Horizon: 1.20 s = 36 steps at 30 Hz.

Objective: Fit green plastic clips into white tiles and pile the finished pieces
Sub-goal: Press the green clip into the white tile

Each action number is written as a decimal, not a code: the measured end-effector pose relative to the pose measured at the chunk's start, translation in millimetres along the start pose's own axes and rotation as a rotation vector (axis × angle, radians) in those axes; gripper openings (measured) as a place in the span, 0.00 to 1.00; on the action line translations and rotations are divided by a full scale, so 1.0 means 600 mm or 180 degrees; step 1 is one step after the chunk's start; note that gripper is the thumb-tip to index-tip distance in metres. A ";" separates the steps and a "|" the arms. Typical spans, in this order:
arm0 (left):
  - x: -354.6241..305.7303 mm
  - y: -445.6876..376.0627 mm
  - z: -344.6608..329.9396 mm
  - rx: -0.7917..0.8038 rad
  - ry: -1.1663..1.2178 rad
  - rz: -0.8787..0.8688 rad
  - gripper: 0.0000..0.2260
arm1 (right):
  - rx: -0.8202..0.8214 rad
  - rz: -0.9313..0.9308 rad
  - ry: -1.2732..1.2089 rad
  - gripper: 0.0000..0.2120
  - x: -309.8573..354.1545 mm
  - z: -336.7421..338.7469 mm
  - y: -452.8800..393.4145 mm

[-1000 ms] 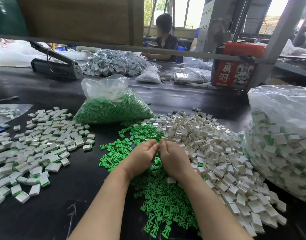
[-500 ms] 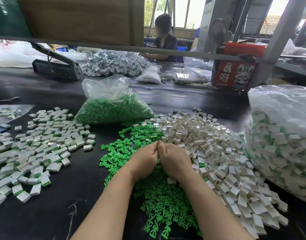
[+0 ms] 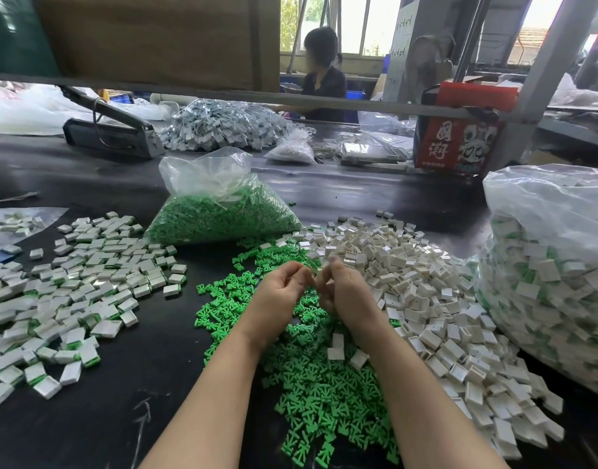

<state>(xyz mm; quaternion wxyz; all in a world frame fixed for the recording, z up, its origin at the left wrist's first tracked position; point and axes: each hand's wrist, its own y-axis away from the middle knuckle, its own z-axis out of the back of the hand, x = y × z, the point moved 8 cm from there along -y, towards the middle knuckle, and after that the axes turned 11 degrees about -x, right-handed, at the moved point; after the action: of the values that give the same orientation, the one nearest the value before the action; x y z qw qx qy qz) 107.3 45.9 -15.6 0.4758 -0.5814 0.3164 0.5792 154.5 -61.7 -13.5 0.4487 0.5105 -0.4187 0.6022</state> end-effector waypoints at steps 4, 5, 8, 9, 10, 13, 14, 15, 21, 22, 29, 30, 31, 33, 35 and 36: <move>-0.009 0.007 0.008 -0.0225 0.0437 0.0151 0.06 | 0.0153 -0.0252 -0.0257 0.26 -0.005 0.003 0.003; -0.007 0.008 0.009 -0.0258 0.0517 0.0244 0.09 | 0.0284 -0.0296 -0.0289 0.28 -0.005 -0.003 0.005; -0.006 0.009 0.008 -0.0271 0.0540 0.0317 0.16 | 0.0699 -0.0318 -0.0490 0.32 -0.003 -0.025 0.012; -0.008 0.010 0.006 -0.0252 0.0532 0.0287 0.16 | 0.0783 -0.0315 -0.0604 0.31 -0.002 -0.030 0.013; -0.010 0.010 0.005 -0.0241 0.0525 0.0265 0.14 | 0.0834 -0.0326 -0.0715 0.30 -0.002 -0.034 0.014; -0.017 0.007 0.002 -0.0258 0.0544 0.0185 0.07 | 0.0922 -0.0410 -0.0975 0.26 -0.004 -0.038 0.017; -0.020 0.005 0.001 -0.0267 0.0592 0.0139 0.06 | 0.0980 -0.0446 -0.1086 0.25 -0.003 -0.039 0.018; -0.024 0.004 0.002 -0.0289 0.0660 0.0073 0.05 | 0.1049 -0.0486 -0.1198 0.25 -0.001 -0.040 0.020; -0.038 0.001 0.009 -0.0547 0.0744 -0.0090 0.05 | 0.1228 -0.0584 -0.1275 0.26 -0.003 -0.049 0.023; -0.037 0.001 0.009 -0.0583 0.0758 -0.0062 0.06 | 0.1228 -0.0581 -0.1257 0.22 -0.004 -0.051 0.023; -0.033 0.001 -0.005 -0.0741 0.1153 0.0155 0.07 | 0.1089 -0.0484 -0.1351 0.12 -0.006 -0.049 0.018; -0.033 0.001 -0.006 -0.0746 0.1190 0.0149 0.07 | 0.1057 -0.0471 -0.1349 0.12 -0.006 -0.048 0.016; -0.033 0.001 -0.007 -0.0755 0.1215 0.0140 0.07 | 0.1028 -0.0458 -0.1353 0.12 -0.007 -0.048 0.015; -0.031 0.001 -0.007 -0.0779 0.1246 0.0147 0.07 | 0.0971 -0.0419 -0.1366 0.11 -0.006 -0.048 0.013; -0.028 0.000 -0.007 -0.0792 0.1305 0.0180 0.07 | 0.0929 -0.0362 -0.1362 0.10 -0.004 -0.049 0.012; -0.027 -0.001 -0.007 -0.0794 0.1338 0.0196 0.07 | 0.0908 -0.0339 -0.1350 0.10 -0.004 -0.050 0.013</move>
<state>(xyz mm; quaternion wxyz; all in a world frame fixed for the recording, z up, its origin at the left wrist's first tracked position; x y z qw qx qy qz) 107.3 38.9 -0.3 0.3063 -0.7334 0.3521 0.4943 140.2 -34.9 -19.8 0.3054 0.7049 -0.3868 0.5102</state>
